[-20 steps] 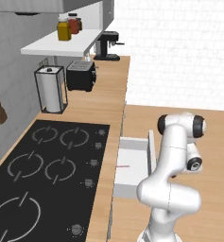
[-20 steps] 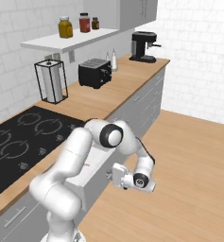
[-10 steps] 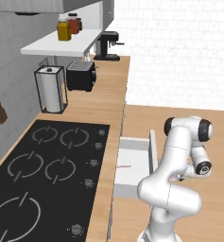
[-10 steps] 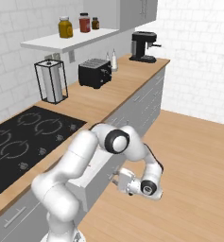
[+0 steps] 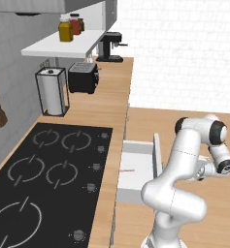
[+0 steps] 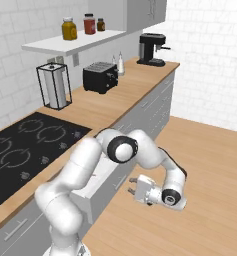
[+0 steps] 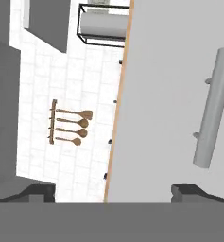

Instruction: Take a straw from the drawer in front and place it inside the glass cup on the dining counter.

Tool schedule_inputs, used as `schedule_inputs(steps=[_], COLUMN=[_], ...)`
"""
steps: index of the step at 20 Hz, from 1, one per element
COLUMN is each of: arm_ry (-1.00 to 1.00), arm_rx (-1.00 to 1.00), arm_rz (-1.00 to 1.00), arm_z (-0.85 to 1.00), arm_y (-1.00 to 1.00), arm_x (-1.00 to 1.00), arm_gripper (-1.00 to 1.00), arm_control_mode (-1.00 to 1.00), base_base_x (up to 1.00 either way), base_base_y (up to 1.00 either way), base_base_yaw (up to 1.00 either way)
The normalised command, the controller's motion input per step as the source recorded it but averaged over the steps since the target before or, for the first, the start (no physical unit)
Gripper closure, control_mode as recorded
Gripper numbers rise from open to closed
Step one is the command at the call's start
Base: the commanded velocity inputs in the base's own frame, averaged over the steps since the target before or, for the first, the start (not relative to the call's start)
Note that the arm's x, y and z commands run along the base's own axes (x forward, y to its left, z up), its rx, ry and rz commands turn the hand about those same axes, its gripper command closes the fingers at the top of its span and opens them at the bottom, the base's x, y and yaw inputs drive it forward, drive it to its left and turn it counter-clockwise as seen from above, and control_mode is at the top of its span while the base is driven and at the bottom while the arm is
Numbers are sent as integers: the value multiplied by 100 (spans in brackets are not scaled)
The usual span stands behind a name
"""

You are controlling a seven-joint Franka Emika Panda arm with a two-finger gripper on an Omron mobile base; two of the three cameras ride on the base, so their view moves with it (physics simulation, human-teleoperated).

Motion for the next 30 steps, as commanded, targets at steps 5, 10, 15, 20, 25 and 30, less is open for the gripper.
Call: schedule_inputs(steps=[5, 10, 15, 20, 25, 30], arm_ry=[0, 3, 19, 28, 25, 22], arm_rx=[-31, -47, -35, -24, -25, -26], arm_rz=[0, 2, 0, 4, 3, 1], arm_z=[89, 87, 55, 18, 1, -4], arm_y=[39, 50, 57, 54, 56, 51], arm_x=[-33, -10, 8, 31, 30, 21], arm_gripper=[-100, -100, -100, -100, -100, -100], arm_control_mode=[-100, -100, -100, -100, -100, -100], base_base_x=[0, 0, 0, 0, 0, 0], base_base_y=[0, 0, 0, 0, 0, 0], base_base_yaw=[0, 0, 0, 0, 0, 0])
